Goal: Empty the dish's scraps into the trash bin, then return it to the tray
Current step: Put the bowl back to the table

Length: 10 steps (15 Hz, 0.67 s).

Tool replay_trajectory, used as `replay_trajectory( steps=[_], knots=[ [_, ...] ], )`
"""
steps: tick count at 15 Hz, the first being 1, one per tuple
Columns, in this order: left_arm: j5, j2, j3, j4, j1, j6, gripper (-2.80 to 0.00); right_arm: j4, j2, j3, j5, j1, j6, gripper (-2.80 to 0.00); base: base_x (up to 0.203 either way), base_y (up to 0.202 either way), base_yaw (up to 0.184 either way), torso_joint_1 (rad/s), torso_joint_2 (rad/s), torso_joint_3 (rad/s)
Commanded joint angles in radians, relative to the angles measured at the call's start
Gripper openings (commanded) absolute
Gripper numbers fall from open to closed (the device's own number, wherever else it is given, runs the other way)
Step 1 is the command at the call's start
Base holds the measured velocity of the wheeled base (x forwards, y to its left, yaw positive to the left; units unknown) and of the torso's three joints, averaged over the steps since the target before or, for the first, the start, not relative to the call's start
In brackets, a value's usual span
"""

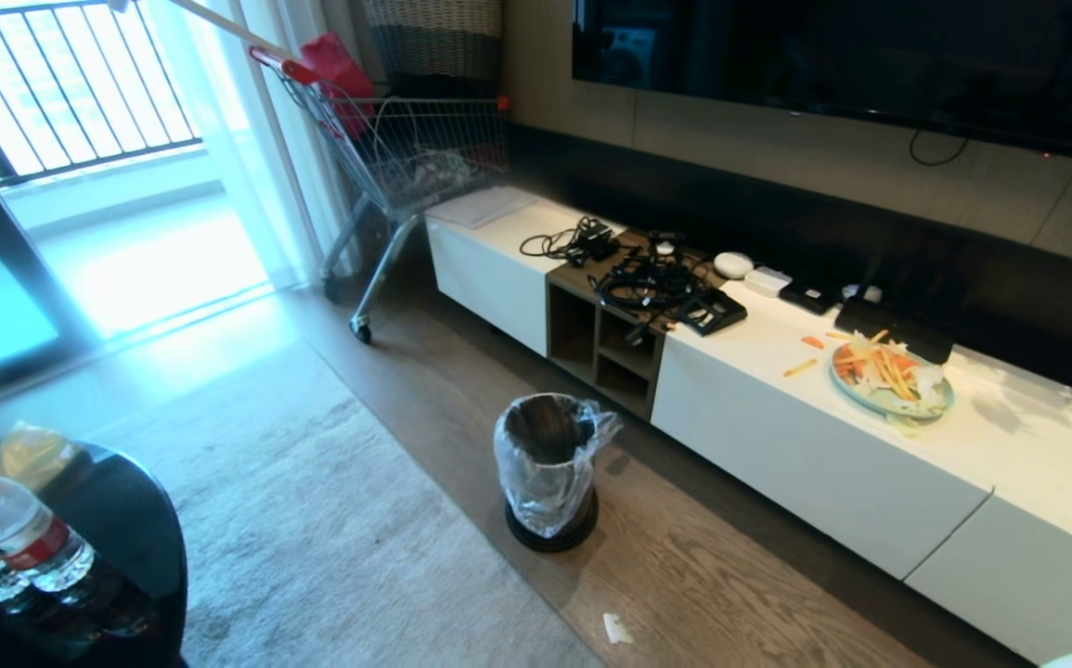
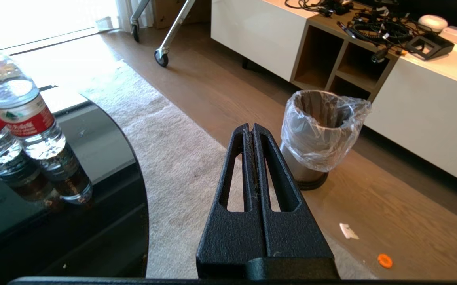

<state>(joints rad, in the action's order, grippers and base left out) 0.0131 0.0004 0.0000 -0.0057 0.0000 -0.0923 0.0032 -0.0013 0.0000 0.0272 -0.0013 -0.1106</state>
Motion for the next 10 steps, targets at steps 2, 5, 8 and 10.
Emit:
replay_trajectory(
  steps=[2, 5, 8, 10],
  knots=[
    [0.001, 0.0, 0.0, 0.0, 0.0, -0.002, -2.8, 0.0, 0.001, 0.0, 0.0, 0.0, -0.001, -2.8, -0.186, 0.0, -0.001, 0.002, 0.0, 0.003],
    [0.001, 0.0, 0.0, 0.0, 0.0, -0.003, -2.8, 0.0, 0.001, 0.0, 0.0, 0.0, -0.001, -2.8, -0.191, 0.0, 0.001, 0.005, 0.0, 0.003],
    [0.001, 0.0, 0.0, 0.0, 0.0, -0.001, -2.8, 0.0, 0.001, 0.0, 0.0, 0.0, -0.001, -2.8, -0.187, 0.0, -0.001, 0.001, 0.0, 0.0],
    [0.001, 0.0, 0.0, 0.0, 0.0, -0.001, -2.8, 0.0, 0.001, 0.0, 0.0, 0.0, -0.001, -2.8, -0.176, 0.0, -0.001, 0.001, 0.0, 0.005]
  ],
)
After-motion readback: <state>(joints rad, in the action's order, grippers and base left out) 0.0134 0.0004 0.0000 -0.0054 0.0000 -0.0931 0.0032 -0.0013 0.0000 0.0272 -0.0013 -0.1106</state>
